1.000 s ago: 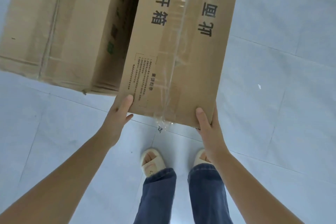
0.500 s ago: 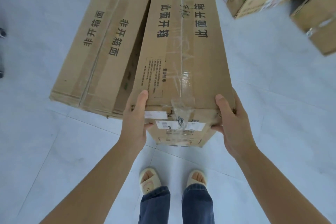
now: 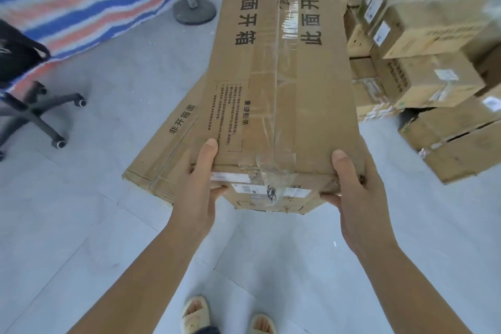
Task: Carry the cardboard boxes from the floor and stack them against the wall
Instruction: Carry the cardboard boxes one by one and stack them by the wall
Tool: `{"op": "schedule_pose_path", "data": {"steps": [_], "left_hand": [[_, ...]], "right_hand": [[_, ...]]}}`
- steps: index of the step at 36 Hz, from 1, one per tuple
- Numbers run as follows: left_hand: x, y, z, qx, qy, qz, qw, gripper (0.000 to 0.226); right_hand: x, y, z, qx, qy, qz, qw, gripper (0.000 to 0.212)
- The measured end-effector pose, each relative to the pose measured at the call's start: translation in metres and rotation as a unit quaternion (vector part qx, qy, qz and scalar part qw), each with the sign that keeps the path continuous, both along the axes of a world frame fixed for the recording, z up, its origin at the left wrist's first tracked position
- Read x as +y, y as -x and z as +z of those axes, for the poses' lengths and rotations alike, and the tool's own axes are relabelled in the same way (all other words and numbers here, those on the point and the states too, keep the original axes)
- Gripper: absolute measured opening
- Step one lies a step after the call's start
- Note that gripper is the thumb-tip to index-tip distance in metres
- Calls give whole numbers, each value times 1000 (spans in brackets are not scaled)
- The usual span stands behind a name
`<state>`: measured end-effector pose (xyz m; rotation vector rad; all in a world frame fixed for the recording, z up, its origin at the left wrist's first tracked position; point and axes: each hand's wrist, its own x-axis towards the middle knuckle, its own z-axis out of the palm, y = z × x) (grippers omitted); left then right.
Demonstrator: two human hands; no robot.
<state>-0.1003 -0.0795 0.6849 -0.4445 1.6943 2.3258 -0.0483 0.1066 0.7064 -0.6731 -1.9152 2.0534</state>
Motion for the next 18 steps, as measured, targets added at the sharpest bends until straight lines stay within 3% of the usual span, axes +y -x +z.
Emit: {"op": "schedule_pose_path", "data": {"steps": [12,18], "left_hand": [[-40,-102,138,104,16,132,986,33],[-87,-175,166,102,31,244,964,28]], "right_hand": [[-33,-44,130,80,-28,146,986,56],[-86,-73,158,101,-34,245,964,37]]}}
